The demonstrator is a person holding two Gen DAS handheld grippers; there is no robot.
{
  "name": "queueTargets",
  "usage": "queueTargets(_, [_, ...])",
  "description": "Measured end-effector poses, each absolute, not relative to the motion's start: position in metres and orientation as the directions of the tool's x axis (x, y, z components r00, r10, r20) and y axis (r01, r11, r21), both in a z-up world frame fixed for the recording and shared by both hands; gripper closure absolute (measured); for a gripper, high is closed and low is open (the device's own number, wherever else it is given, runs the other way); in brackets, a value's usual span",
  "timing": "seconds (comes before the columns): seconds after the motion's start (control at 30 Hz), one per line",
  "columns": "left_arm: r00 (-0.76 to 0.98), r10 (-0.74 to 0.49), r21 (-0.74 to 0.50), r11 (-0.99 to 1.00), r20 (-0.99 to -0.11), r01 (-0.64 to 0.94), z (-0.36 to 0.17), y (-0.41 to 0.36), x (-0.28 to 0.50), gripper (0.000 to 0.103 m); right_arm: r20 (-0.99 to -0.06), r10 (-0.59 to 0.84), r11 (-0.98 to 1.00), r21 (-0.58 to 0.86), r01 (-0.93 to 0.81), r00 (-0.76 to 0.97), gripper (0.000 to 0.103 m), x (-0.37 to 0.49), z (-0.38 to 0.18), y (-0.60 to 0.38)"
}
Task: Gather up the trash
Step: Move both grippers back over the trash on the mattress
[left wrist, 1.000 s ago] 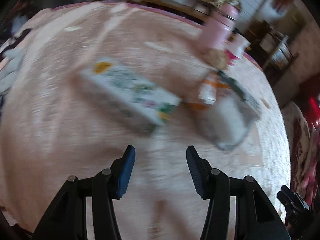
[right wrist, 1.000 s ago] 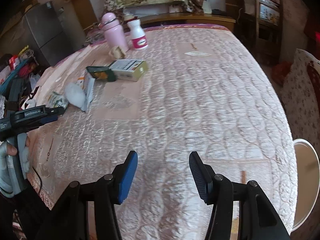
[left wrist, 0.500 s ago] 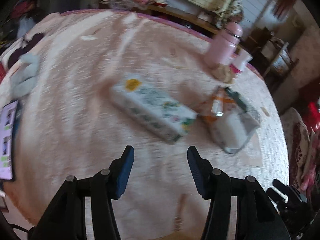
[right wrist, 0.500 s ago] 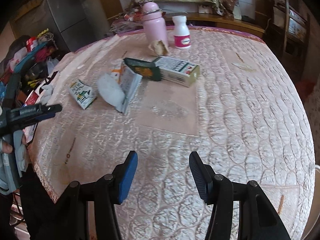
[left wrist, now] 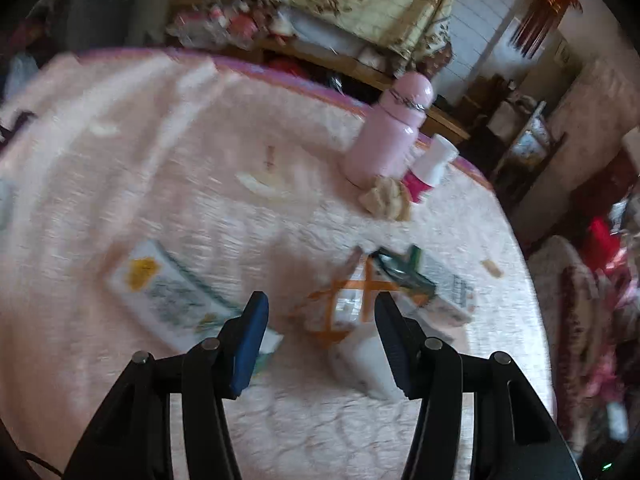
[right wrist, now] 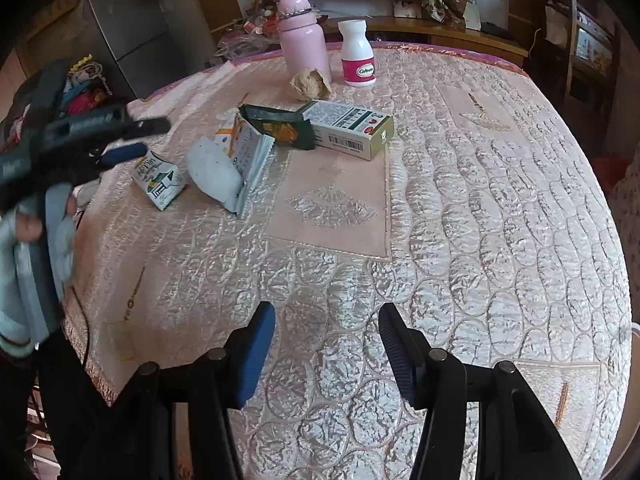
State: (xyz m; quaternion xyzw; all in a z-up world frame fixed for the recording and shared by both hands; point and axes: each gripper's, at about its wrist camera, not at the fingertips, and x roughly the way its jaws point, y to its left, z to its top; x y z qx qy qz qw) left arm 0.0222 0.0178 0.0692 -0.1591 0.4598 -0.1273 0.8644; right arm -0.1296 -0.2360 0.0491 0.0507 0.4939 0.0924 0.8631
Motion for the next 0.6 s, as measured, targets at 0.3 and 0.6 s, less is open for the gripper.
queueTargets(0.3, [0.399, -0.428, -0.435, 0.897, -0.811, 0.079, 0.040, 0.031, 0.026, 0.047, -0.850, 0.216, 0.976, 0.181, -0.118, 0.481, 0.045, -0.125, 0.044, -0.234])
queueTargets(0.6, [0.311, -0.387, -0.397, 0.917, -0.868, 0.032, 0.043, 0.103, -0.028, 0.047, -0.840, 0.253, 0.966, 0.198, -0.163, 0.480, 0.044, -0.112, 0.046, -0.217])
